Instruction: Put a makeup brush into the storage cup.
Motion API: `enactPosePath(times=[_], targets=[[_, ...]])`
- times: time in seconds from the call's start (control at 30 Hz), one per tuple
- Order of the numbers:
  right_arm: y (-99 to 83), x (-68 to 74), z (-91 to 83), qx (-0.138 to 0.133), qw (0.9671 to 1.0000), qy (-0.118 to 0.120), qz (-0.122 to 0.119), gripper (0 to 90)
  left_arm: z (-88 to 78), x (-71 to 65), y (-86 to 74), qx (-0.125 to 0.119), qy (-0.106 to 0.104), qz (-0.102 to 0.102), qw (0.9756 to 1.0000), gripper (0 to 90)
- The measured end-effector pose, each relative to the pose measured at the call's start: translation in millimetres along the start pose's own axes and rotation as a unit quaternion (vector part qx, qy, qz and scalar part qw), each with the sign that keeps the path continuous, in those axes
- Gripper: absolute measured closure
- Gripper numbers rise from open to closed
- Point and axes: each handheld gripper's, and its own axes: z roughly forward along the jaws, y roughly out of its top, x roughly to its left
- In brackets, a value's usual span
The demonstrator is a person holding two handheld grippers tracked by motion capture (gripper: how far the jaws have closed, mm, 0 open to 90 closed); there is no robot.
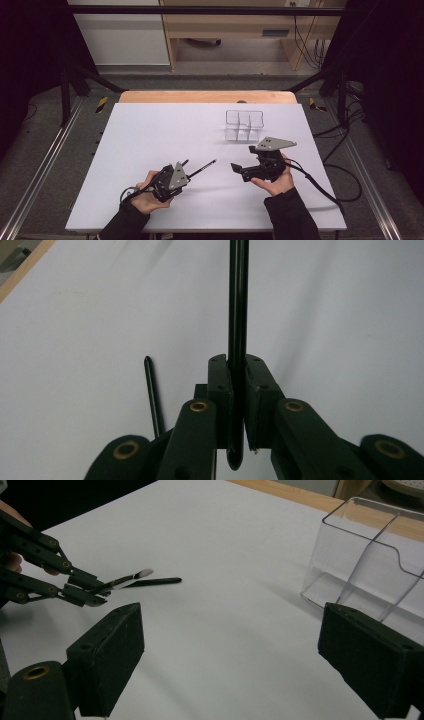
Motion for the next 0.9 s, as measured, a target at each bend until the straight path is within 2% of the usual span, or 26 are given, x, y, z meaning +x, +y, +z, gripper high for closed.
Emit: enactPosePath(times=[0.17, 0.33, 0.5, 0.67, 0.9], targets=[[-2.2, 3.6, 2.4, -0.009, 1.0000, 0.001, 0.002, 11.6, -0.6, -1.0, 0.0, -0.018, 0.003, -0.033, 0.9993, 82.9], [-2.5, 5.1, 3.1, -0.020, 0.9997, 0.004, 0.011, 11.6, -0.7, -2.0, -0.7, -0.037, 0.004, -0.064, 0.9973, 82.9], [-2.1, 5.9, 3.4, -0.035, 0.9992, 0.004, 0.021, 11.6, -0.2, -2.2, -2.2, -0.053, 0.002, -0.094, 0.9942, 82.9], [-2.2, 7.0, 5.6, -0.048, 0.9983, 0.009, 0.031, 11.6, 0.1, -3.1, -2.3, -0.068, 0.001, -0.128, 0.9894, 82.9], [-4.6, 10.9, 10.7, -0.057, 0.9972, 0.022, 0.042, 11.6, -0.7, -7.0, -0.8, -0.085, 0.009, -0.153, 0.9845, 82.8]])
